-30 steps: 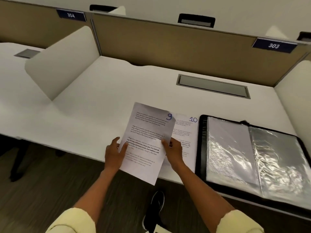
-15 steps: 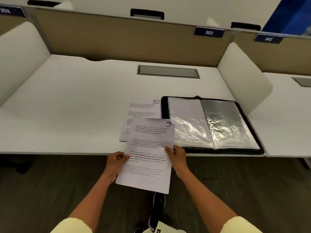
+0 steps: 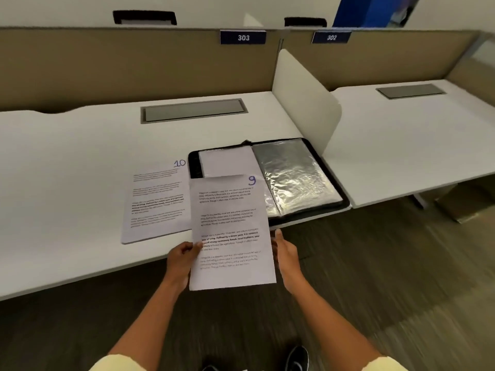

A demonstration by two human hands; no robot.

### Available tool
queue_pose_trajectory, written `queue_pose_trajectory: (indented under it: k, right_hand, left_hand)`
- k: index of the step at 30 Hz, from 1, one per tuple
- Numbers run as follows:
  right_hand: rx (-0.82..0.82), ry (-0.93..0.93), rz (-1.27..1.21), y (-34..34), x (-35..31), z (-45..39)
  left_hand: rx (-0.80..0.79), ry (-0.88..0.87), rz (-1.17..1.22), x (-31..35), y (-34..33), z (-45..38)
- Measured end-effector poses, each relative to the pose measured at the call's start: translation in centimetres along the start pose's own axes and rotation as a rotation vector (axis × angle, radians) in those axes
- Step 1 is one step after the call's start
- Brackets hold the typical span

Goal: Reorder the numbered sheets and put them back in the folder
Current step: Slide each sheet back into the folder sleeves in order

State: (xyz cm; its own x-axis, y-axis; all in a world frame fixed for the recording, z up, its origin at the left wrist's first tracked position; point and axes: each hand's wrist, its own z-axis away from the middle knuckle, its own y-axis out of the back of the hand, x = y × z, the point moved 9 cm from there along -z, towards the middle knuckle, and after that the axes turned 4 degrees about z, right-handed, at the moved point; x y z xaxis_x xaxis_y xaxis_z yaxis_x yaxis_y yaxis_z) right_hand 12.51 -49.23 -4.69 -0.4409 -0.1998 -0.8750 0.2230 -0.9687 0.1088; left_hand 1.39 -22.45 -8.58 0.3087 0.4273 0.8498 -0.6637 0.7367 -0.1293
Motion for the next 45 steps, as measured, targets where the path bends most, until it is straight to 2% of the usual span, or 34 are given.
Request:
queue_pose_trajectory:
  k: [4, 12, 18, 24, 28, 31, 38, 45]
  right_hand:
    - [-0.002, -0.031, -0.066, 4.0, 0.3, -0.4]
    - [-0.148, -0.053, -0.199, 10.3, 0.9, -2.6]
    - [-0.177, -0.062, -0.195, 15.3, 1.0, -4.3]
    - [-0.089, -0.059, -0.192, 20.6, 2.3, -6.1]
    - [0.010, -0.068, -0.188, 23.6, 4.1, -6.6]
    - [0.063, -0.085, -0.178, 25.3, 5.4, -6.5]
    - [0.186, -0.080, -0.299, 27.4, 6.4, -5.6]
    - [0.309, -0.069, -0.344, 28.2, 7.0, -4.7]
  left_hand:
    - [0.051, 0.017, 0.087, -0.9, -4.1, 0.0]
    - [0.085, 0.071, 0.262, -3.2, -14.5, 1.3]
    - [0.042, 0.083, 0.215, -5.4, -21.6, 2.1]
    - [-0.046, -0.010, 0.000, -5.7, -27.1, 3.1]
    - [0.090, -0.208, -0.257, -3.2, -27.9, 2.2]
    - [0.110, -0.324, -0.445, -0.8, -28.6, 0.7]
    - [-0.014, -0.496, -0.755, 2.8, -30.5, -3.7]
    - [-0.184, -0.617, -1.001, 2.9, -33.6, -6.0]
